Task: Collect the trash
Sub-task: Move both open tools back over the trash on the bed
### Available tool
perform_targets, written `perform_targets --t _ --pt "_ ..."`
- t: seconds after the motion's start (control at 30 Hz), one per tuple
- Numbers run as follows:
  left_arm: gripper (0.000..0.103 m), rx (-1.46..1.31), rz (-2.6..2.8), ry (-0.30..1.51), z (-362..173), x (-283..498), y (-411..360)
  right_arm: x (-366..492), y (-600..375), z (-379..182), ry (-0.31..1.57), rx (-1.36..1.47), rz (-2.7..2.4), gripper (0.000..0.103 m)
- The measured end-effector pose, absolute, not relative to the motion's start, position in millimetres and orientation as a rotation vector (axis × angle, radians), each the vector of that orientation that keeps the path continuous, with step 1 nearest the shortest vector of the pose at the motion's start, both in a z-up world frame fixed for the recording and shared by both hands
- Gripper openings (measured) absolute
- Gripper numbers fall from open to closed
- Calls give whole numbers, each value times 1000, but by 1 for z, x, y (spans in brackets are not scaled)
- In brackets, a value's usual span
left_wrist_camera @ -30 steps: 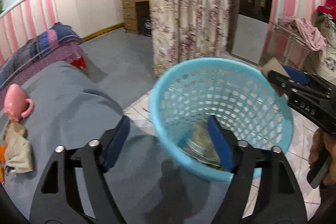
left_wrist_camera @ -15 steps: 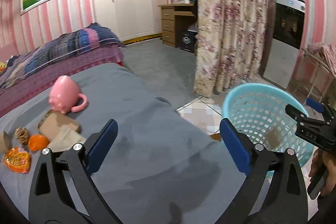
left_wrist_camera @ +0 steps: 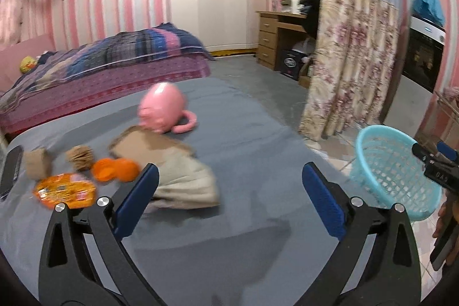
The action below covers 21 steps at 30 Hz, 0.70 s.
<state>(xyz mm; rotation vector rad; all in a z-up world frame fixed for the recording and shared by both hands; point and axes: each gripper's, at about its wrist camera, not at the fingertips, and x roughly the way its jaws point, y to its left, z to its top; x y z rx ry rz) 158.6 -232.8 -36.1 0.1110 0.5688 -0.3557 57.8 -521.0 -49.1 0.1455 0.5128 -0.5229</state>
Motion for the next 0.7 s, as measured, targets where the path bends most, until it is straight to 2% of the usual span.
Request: perform_targets --t 0.37,0.7 --pt "97 51 -133 567 -19 168 -86 118 -401 -23 483 93 -313 98" --pt "97 41 16 601 -36 166 -1 167 -306 -41 547 29 -143 98"
